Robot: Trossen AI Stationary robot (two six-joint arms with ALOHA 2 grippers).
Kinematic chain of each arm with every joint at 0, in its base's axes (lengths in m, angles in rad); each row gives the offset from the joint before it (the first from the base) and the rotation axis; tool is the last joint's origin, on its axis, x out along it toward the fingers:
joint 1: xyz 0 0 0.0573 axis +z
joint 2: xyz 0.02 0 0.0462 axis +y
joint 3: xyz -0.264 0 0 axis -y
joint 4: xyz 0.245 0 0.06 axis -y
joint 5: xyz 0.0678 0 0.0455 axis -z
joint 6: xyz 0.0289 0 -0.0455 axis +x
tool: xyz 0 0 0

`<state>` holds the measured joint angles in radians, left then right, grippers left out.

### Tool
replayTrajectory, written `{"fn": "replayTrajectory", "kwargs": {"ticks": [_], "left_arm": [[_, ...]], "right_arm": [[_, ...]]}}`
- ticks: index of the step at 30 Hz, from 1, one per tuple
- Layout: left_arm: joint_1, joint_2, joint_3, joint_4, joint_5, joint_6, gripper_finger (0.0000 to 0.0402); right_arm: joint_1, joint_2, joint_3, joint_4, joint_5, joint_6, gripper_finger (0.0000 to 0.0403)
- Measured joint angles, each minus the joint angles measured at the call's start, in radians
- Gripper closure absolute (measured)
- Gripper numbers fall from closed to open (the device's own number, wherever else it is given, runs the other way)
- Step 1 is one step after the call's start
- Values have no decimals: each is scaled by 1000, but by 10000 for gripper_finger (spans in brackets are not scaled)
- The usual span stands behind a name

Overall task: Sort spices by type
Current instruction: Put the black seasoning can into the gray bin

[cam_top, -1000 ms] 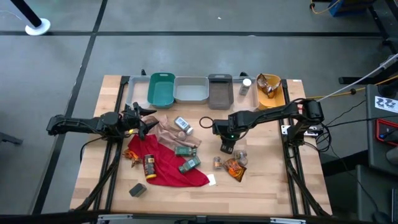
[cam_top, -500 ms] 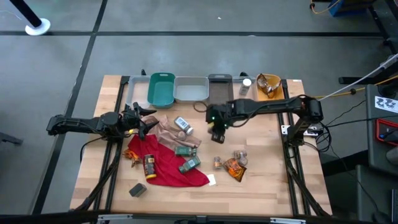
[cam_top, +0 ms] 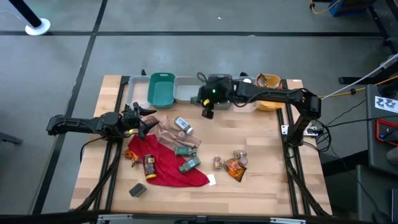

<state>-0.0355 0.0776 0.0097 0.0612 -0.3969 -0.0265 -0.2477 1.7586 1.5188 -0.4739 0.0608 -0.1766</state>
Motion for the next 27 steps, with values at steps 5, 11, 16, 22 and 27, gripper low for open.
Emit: {"fn": "replayTrajectory", "kwargs": {"ticks": [5, 11, 16, 22, 27], "left_arm": [[0, 0, 0, 0, 0, 0, 147], [0, 1, 0, 1, 0, -4, 147], [0, 2, 0, 1, 0, -4, 147], [0, 2, 0, 1, 0, -4, 147], [0, 2, 0, 1, 0, 0, 147]], "right_arm": [[-84, 30, 0, 115, -53, -60, 275], [-168, 120, 31, 120, -162, -66, 275], [-207, 215, 131, 37, -166, -110, 275], [-221, 322, 271, -121, -167, -156, 275], [-218, 400, 356, -232, -153, -211, 274]]}}
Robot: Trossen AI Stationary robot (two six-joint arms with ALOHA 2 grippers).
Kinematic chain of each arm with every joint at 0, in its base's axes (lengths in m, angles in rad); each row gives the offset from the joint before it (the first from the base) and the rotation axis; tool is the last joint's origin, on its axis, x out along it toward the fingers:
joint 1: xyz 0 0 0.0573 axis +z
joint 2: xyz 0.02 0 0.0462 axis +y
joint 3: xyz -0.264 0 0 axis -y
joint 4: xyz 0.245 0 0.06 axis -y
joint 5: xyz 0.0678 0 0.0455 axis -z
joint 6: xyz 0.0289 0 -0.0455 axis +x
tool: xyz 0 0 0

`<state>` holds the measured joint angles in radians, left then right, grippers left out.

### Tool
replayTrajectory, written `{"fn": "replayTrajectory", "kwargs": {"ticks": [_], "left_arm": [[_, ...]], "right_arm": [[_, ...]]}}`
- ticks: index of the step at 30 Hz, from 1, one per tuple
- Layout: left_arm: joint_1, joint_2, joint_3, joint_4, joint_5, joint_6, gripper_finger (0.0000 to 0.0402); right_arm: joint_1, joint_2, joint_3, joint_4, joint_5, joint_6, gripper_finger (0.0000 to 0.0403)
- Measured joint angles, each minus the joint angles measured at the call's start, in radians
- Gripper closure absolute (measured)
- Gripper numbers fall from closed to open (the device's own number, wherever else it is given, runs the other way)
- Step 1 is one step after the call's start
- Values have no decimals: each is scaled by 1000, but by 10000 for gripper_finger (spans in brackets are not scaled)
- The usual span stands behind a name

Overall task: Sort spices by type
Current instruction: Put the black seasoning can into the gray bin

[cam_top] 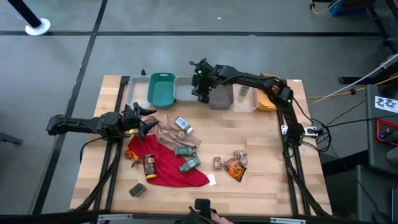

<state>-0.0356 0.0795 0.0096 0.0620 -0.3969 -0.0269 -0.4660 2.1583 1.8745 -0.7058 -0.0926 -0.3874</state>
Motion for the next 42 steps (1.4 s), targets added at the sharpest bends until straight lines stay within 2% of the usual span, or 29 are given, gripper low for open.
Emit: {"fn": "replayTrajectory", "kwargs": {"ticks": [7, 23, 33, 38, 42], "left_arm": [[0, 0, 0, 0, 0, -2, 147], [0, 0, 0, 0, 0, 0, 147], [0, 0, 0, 0, 0, 0, 147], [0, 0, 0, 0, 0, 0, 147], [0, 0, 0, 0, 0, 0, 147]], "right_arm": [[0, 49, 21, -31, 7, -14, 274], [1, 49, 22, -28, 29, -15, 272], [1, 48, 22, -25, 29, -15, 207], [1, 48, 21, -15, 37, -15, 200], [2, 42, 21, -6, 101, -14, 199]]}}
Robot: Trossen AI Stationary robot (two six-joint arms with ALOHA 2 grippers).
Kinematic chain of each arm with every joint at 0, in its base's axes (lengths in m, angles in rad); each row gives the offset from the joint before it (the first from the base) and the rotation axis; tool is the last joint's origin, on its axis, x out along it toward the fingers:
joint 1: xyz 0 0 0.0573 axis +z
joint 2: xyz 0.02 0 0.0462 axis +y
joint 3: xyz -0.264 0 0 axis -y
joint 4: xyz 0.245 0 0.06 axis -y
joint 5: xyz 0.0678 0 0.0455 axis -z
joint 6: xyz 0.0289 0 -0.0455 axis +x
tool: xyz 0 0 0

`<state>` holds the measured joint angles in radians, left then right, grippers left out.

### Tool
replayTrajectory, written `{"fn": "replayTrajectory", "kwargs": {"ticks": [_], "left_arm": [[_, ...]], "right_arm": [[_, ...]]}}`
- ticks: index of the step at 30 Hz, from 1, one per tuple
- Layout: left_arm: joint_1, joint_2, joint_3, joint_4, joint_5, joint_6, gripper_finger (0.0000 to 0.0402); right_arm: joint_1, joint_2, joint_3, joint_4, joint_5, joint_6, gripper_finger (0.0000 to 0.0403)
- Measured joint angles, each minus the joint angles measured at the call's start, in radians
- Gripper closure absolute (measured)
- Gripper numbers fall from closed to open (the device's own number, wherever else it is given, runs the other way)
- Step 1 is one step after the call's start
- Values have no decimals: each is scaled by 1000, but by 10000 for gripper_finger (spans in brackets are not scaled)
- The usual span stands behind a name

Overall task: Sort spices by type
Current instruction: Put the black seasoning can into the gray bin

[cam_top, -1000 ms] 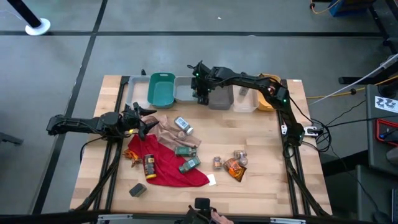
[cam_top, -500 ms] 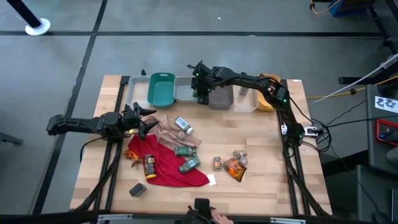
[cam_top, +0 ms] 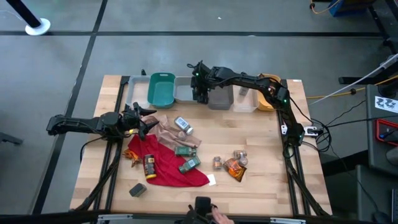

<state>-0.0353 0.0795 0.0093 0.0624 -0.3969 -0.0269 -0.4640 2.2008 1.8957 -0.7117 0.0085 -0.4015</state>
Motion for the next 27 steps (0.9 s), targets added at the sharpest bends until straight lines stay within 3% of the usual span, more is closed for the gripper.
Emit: {"fn": "replayTrajectory", "kwargs": {"ticks": [6, 11, 15, 22, 27], "left_arm": [[-1, 0, 38, 28, 6, -99, 147], [-18, 3, 142, -14, 105, -78, 147], [-63, 53, 233, -65, 124, -58, 147], [-192, 324, 416, -157, 137, -66, 147], [-305, 593, 605, -317, 137, -203, 147]], "right_arm": [[1, -2, 104, -120, 72, 1, 199], [6, -3, 235, -234, 70, 4, 198], [22, -2, 324, -315, 59, 7, 198], [77, -2, 444, -453, 52, 8, 198], [145, -12, 451, -581, 51, 25, 198]]}}
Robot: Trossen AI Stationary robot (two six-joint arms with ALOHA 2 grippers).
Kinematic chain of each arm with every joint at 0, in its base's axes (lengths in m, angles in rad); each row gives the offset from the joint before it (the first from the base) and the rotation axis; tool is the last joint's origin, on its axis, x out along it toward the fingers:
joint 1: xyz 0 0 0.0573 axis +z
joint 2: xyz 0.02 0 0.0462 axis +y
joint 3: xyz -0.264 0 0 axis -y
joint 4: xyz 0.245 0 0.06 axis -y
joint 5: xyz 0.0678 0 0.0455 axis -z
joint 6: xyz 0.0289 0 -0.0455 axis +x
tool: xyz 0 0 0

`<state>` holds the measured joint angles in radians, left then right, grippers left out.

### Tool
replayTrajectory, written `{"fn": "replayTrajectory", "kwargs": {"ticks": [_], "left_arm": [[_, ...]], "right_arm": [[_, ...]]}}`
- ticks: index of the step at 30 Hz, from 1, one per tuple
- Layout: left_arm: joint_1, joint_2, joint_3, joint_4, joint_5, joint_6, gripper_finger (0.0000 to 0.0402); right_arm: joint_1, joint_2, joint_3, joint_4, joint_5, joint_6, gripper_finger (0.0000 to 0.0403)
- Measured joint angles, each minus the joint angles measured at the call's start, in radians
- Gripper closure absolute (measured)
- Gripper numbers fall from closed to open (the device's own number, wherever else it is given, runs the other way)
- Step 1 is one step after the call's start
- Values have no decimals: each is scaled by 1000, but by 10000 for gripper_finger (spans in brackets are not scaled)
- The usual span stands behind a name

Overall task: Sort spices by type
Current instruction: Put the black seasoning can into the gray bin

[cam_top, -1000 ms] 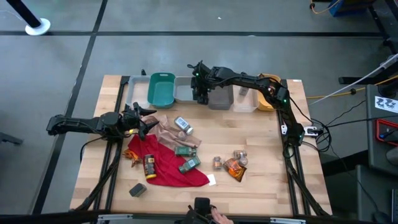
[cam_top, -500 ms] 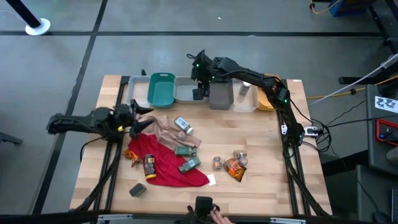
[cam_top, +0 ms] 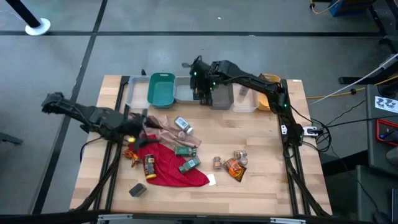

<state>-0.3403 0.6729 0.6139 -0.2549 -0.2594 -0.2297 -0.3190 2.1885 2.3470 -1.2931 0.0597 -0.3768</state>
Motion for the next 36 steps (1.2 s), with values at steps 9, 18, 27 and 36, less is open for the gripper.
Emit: {"fn": "replayTrajectory", "kwargs": {"ticks": [9, 18, 27, 36], "left_arm": [[-178, 452, 397, -453, 27, -497, 147], [-305, 707, 545, -697, 258, -1037, 147], [-417, 839, 545, -709, 450, -1290, 147], [-489, 888, 545, -706, 424, -1422, 147]], "right_arm": [[167, -4, 0, -231, 0, 63, 198], [310, -15, -2, -278, 0, 66, 198], [368, -88, -2, -278, 0, 66, 198], [365, -129, -2, -278, -3, 118, 198]]}}
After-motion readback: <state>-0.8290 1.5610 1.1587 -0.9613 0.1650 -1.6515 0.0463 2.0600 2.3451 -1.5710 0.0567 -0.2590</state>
